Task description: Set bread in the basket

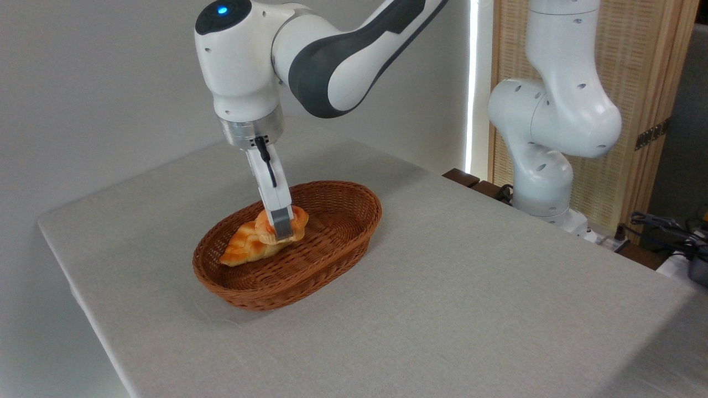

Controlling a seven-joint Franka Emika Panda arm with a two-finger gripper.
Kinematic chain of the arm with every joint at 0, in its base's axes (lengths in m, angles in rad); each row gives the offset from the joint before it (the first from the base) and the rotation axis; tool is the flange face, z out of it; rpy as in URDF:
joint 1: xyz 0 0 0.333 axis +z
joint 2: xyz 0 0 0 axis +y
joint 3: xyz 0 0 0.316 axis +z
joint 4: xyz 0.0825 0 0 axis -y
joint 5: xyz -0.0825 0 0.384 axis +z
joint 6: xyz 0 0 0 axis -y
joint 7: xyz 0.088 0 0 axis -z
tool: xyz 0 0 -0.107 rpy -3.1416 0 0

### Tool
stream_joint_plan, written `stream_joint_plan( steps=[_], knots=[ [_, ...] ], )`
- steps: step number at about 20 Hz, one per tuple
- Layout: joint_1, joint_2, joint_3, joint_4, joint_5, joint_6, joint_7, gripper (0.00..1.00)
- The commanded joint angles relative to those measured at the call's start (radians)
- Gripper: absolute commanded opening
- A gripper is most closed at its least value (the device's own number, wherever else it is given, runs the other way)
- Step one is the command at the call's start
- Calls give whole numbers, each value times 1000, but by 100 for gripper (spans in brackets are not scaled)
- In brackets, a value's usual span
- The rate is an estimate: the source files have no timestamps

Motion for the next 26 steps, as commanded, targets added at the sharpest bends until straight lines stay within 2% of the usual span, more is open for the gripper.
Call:
stream_joint_plan(
  steps=[1,6,10,13,14,17,19,20,22,26],
  knots=[
    [3,4,-3,8,-6,12,3,100],
    [5,-8,6,14,-6,16,3,100],
    [16,-39,17,84,-6,4,-14,100],
    [16,-71,69,123,-4,-5,-57,100],
    [17,-83,72,123,5,-8,-80,100],
    [16,-94,103,172,120,-75,-157,100],
    [17,-88,118,209,157,-134,-233,100],
    [16,-91,155,212,174,-149,-255,100],
    [16,-93,199,212,175,-157,-257,100],
    [14,-94,227,212,175,-221,-255,100]
  ],
)
